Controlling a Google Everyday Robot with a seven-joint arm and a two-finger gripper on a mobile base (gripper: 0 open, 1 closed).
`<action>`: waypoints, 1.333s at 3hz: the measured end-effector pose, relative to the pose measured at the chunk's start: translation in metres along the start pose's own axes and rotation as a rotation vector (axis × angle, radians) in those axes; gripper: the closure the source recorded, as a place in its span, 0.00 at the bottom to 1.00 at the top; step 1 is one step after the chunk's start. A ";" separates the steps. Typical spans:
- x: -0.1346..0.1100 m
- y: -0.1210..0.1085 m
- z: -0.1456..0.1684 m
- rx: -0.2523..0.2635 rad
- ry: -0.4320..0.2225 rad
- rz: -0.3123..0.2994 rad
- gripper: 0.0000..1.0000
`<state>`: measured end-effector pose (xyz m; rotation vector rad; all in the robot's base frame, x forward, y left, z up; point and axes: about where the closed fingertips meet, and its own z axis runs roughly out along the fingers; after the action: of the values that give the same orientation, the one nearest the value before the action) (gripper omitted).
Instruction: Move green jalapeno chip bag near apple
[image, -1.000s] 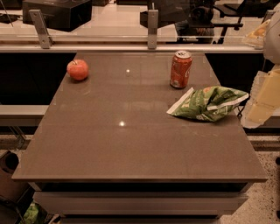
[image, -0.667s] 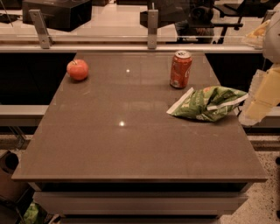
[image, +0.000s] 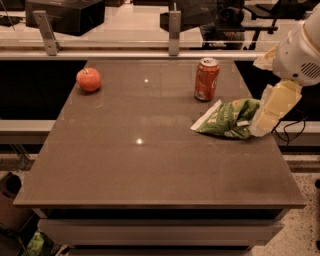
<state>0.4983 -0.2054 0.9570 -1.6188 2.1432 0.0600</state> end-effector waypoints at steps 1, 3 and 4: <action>0.004 -0.009 0.032 -0.064 -0.040 0.031 0.00; 0.019 -0.007 0.075 -0.093 -0.025 0.094 0.00; 0.027 -0.007 0.090 -0.049 0.012 0.123 0.00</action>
Offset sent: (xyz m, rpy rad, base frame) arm 0.0363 0.0014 -0.0846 0.0900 0.1392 -0.0441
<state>0.5286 -0.2052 0.8673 -1.5154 2.2651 0.1425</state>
